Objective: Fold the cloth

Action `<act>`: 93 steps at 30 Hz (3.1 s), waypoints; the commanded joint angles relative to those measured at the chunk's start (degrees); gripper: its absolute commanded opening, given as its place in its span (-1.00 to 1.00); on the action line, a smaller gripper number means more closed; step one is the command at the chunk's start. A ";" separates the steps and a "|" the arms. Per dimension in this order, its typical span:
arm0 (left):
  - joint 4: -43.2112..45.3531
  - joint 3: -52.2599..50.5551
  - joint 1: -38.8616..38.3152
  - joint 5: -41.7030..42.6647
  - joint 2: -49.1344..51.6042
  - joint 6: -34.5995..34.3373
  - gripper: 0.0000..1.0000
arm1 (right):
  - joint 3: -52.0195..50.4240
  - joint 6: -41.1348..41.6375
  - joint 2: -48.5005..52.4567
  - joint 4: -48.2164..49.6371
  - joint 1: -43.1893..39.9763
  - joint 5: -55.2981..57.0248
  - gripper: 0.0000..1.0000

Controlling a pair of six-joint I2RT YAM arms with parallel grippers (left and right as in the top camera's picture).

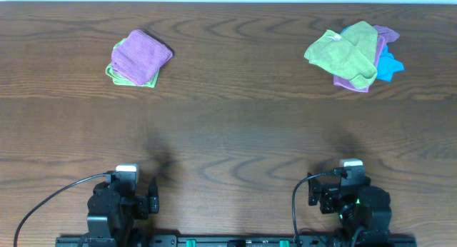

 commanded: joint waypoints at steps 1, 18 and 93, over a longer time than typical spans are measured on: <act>-2.67 -0.94 -0.28 -1.70 -0.48 1.90 0.91 | -0.70 -1.25 -0.63 -0.42 -0.48 0.59 0.99; -2.67 -0.94 -0.28 -1.70 -0.48 1.90 0.91 | -0.70 -1.25 -0.63 -0.42 -0.48 0.59 0.99; -2.67 -0.94 -0.28 -1.70 -0.48 1.90 0.91 | 83.80 1.53 116.56 4.92 -14.01 6.43 0.86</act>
